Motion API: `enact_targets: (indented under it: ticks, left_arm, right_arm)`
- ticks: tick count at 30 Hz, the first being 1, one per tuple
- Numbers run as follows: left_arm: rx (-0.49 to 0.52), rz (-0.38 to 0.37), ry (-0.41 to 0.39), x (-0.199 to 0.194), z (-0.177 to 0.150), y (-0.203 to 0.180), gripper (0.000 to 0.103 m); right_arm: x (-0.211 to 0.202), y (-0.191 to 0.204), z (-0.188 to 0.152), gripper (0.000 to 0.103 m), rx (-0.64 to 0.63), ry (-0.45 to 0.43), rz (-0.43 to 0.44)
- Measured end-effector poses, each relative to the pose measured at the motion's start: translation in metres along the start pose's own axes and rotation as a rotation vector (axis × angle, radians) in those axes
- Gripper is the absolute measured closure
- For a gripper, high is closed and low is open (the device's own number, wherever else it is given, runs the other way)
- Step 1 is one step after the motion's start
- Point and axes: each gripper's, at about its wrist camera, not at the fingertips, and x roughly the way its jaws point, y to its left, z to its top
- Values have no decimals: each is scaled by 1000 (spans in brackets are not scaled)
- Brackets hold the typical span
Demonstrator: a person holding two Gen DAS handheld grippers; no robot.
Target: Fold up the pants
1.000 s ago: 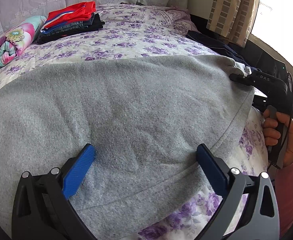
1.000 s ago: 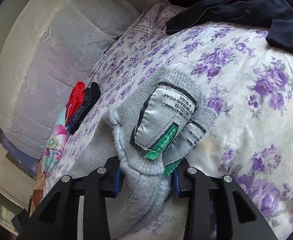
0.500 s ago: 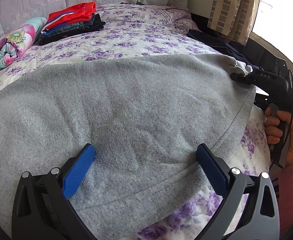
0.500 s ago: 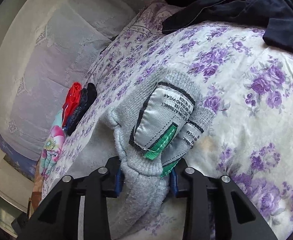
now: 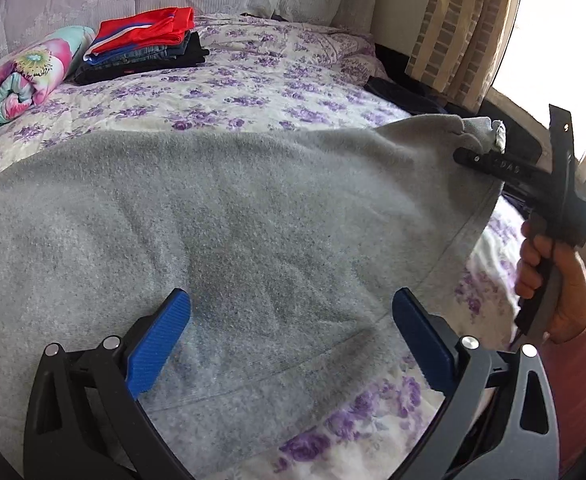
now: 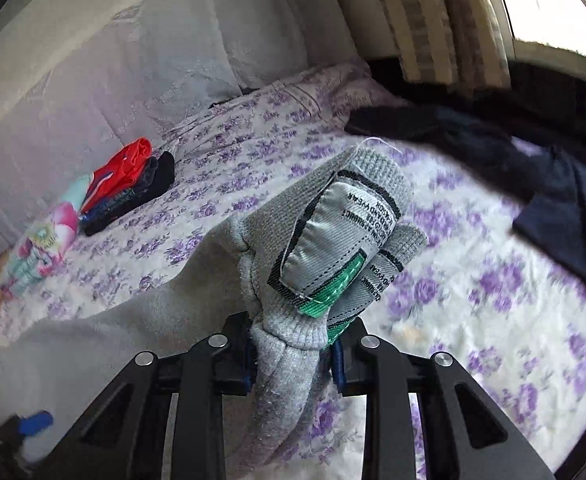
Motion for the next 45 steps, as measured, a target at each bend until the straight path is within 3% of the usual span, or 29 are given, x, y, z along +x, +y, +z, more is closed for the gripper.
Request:
enact_targets:
  ticks: [2,5,10,15,19,22,24,26,30,32,37,39,41,42,43,45]
  left_arm:
    - [-10,6,-70,-25,5,12,4]
    - [-17,99,-182,-63,9,35,4]
    - [-89,248,-263,-102,5,84,4]
    - [-186,300,-280,-120,-7,124,4]
    - [-223,318,-259,-119,-23,144,4]
    - [-202,332,-254,-118,-29,144,4]
    - [-193,323,-259,-118,-31,144,4]
    - [-195,315,-262,-117,-31,145,4]
    - [-191,316,-256,-116,-32,144,4]
    - [-191,298,-253,-117,-31,142,4]
    - [-182,125,-238,-118,-30,122,4]
    - [-163,121,-232,-116,-29,114,4]
    - [-150,138,-215,-110,-29,109,4]
    - [-148,140,-206,-109,-29,108,4]
    - [-148,138,-193,-106,-30,108,4]
    - [-145,133,-181,-105,-32,108,4]
  right_arm:
    - [-19,29,4,75,-150,-82,-73]
    - [-44,79,2,75,-377,-210,-168]
    - [-70,172,-33,74,-783,-374,-236]
    - [-58,244,-99,73,-1180,-374,-230]
    - [-37,269,-143,69,-1393,-225,-135]
    - [-40,273,-140,66,-1413,-191,-119]
    - [-46,269,-125,56,-1378,-110,-49]
    - [-56,261,-112,40,-1341,-51,30]
    - [-71,239,-86,34,-1260,54,185]
    - [-67,232,-78,23,-1207,48,158]
    - [-46,239,-79,25,-1065,-63,41]
    - [-36,244,-81,27,-995,-155,-55]
    - [-22,250,-100,27,-1033,-259,-203]
    - [-13,253,-112,28,-1112,-212,-214]
    - [-8,255,-123,41,-1169,-146,-184]
    - [-20,252,-121,40,-1177,-114,-123]
